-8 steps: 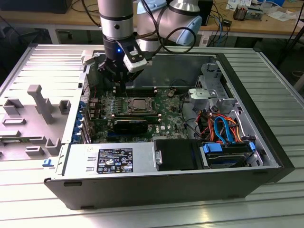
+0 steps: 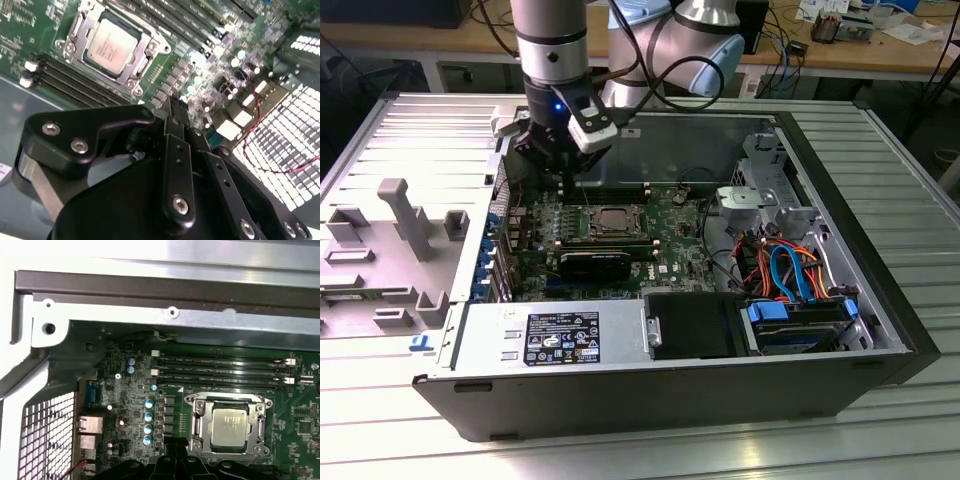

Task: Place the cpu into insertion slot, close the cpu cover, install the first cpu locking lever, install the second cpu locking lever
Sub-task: 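Install the first cpu locking lever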

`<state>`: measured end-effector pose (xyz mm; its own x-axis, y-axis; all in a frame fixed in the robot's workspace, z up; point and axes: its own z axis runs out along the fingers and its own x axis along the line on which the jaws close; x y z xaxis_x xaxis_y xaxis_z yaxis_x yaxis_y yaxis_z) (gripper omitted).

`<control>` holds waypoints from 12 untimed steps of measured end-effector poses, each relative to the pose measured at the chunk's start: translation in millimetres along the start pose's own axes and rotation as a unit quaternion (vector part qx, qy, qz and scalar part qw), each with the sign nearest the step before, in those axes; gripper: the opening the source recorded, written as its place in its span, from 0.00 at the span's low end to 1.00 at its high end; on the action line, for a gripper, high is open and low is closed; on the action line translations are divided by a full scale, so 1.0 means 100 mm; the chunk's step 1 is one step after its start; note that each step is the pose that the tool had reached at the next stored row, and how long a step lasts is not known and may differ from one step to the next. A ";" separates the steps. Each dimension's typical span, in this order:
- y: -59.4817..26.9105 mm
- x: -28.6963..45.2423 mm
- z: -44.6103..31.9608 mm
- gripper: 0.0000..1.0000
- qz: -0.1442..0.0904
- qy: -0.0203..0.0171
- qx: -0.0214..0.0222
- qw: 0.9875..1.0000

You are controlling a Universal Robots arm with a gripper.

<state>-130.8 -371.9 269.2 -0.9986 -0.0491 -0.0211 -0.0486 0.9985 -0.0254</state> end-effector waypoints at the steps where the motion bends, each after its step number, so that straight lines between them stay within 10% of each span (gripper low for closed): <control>1: 0.000 0.003 0.002 0.11 0.004 0.000 0.000 1.000; 12: 0.109 0.008 0.052 0.11 0.010 0.000 -0.007 1.000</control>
<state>-132.0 -361.2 263.7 -0.9994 -0.0282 -0.0215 -0.0280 0.9995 -0.0111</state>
